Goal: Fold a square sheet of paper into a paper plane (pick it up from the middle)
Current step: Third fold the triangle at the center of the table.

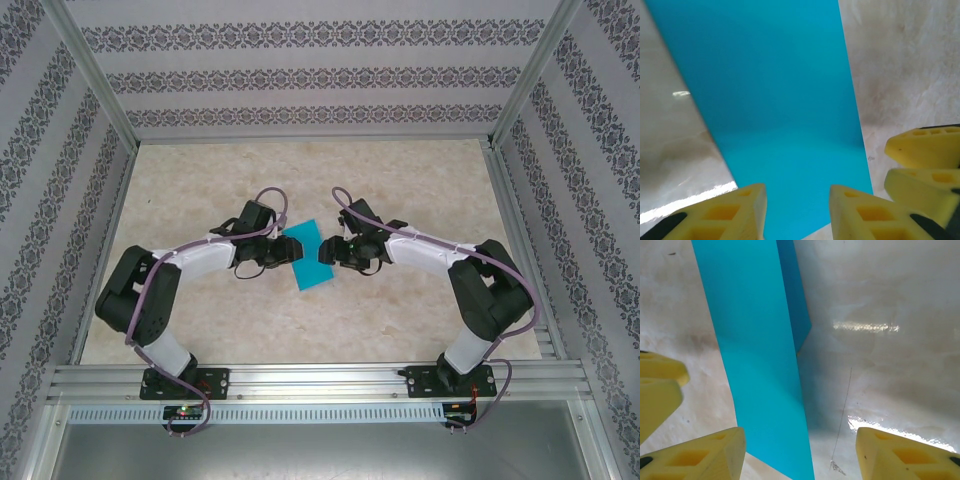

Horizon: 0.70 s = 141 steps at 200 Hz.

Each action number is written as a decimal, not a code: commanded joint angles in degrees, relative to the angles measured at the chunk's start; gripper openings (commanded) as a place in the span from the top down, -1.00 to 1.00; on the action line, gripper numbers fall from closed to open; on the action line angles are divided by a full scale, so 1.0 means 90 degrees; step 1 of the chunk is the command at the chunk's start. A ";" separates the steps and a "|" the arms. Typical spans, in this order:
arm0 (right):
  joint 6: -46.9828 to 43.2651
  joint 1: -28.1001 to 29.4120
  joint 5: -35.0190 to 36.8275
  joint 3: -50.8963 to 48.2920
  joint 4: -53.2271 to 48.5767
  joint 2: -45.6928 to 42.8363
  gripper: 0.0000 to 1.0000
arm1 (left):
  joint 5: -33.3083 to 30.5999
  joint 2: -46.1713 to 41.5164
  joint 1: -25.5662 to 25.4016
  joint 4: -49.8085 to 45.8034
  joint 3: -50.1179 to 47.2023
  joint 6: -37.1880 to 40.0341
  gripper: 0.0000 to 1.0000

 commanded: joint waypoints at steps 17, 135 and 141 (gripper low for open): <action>0.0215 0.0038 -0.0345 -0.0203 0.0319 0.0131 -0.15 | 0.0076 0.0319 -0.0094 0.0299 0.0308 -0.0094 0.30; 0.1508 0.0054 -0.1041 -0.1286 0.1933 -0.0094 0.27 | -0.0110 0.0626 -0.0094 0.0117 0.0389 -0.0043 0.37; 0.1557 0.0055 -0.1009 -0.1317 0.1974 -0.0141 0.30 | -0.0130 0.0644 -0.0090 0.0098 0.0388 -0.0026 0.37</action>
